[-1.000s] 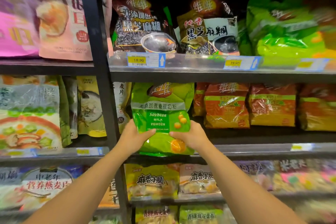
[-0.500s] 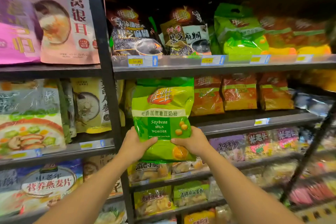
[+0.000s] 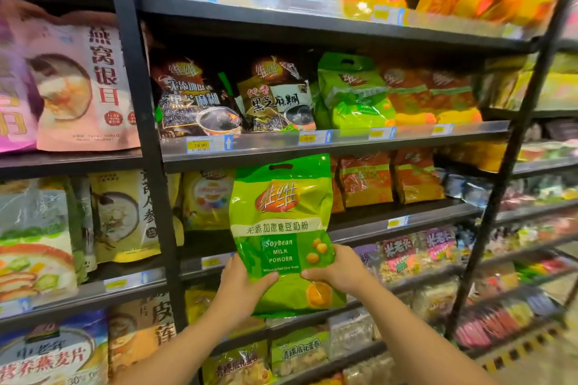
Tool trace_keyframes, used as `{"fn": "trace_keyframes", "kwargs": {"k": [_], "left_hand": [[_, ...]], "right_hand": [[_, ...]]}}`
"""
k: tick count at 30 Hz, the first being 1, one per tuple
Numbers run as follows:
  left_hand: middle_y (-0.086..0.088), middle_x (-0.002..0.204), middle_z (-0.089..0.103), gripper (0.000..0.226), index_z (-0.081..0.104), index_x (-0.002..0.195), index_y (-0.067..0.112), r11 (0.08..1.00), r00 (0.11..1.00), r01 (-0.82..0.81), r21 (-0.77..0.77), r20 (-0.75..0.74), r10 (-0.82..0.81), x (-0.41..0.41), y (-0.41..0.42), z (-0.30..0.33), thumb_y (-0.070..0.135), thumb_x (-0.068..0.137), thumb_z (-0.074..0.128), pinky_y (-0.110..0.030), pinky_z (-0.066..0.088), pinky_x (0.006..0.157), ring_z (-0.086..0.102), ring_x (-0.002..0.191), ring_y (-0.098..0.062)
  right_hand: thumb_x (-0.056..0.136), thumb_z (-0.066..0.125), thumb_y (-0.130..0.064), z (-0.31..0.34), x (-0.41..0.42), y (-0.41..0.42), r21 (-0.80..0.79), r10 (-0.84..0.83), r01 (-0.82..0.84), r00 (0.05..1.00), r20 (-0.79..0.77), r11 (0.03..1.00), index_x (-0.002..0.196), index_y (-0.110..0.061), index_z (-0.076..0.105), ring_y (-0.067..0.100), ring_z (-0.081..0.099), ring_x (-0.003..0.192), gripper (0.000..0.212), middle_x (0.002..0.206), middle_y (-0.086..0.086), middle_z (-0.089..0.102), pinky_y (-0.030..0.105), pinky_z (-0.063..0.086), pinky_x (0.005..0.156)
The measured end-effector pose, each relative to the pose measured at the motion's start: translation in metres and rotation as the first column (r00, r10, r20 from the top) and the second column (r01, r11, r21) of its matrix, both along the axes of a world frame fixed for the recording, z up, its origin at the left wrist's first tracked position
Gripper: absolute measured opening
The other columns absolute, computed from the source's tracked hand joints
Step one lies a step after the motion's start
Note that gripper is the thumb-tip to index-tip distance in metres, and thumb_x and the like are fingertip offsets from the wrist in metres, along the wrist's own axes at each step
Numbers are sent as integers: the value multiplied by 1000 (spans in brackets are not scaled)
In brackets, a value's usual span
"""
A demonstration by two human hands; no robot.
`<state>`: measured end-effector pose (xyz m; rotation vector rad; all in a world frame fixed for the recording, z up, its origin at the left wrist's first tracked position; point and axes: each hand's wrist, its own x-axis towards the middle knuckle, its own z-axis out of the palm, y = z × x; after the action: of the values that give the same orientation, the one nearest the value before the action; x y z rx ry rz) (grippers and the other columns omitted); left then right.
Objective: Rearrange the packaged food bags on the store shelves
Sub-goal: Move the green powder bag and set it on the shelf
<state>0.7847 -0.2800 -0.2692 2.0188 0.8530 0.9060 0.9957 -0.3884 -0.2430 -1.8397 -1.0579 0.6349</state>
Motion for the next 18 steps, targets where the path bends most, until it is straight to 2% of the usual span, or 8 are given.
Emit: {"fn": "trace_keyframes", "kwargs": {"k": [6, 10, 15, 18], "left_hand": [[0, 129, 62, 54, 57, 136, 22, 998, 999, -43, -47, 18, 44, 51, -35, -1, 30, 89, 80, -48, 43, 111, 54, 127, -21], [-2, 131, 60, 56, 56, 138, 19, 993, 997, -75, -90, 9, 76, 86, -64, -3, 32, 89, 79, -48, 42, 112, 52, 129, -23], [-3, 130, 61, 57, 56, 138, 18, 987, 992, -122, -104, 2, 123, 121, -98, -3, 32, 88, 80, -47, 44, 110, 55, 126, -22], [0, 129, 63, 56, 56, 136, 22, 983, 988, -148, -109, 16, 151, 137, -110, 2, 33, 87, 81, -48, 46, 110, 57, 124, -19]], "right_hand": [[72, 96, -17, 19, 52, -31, -28, 43, -42, 998, 41, 999, 106, -8, 76, 17, 76, 100, 41, 103, 2, 81, 38, 59, 94], [72, 97, -21, 24, 88, -51, -62, 94, -90, 993, 69, 994, 97, -20, 74, 8, 73, 94, 35, 99, -8, 79, 23, 56, 79], [72, 97, -16, 23, 130, -72, -65, 120, -117, 992, 45, 991, 102, -14, 74, 23, 75, 104, 38, 106, 3, 80, 44, 59, 96], [71, 97, -17, 24, 149, -79, -43, 145, -144, 988, 43, 989, 101, -17, 73, 23, 75, 105, 38, 107, 3, 80, 46, 58, 98]]}}
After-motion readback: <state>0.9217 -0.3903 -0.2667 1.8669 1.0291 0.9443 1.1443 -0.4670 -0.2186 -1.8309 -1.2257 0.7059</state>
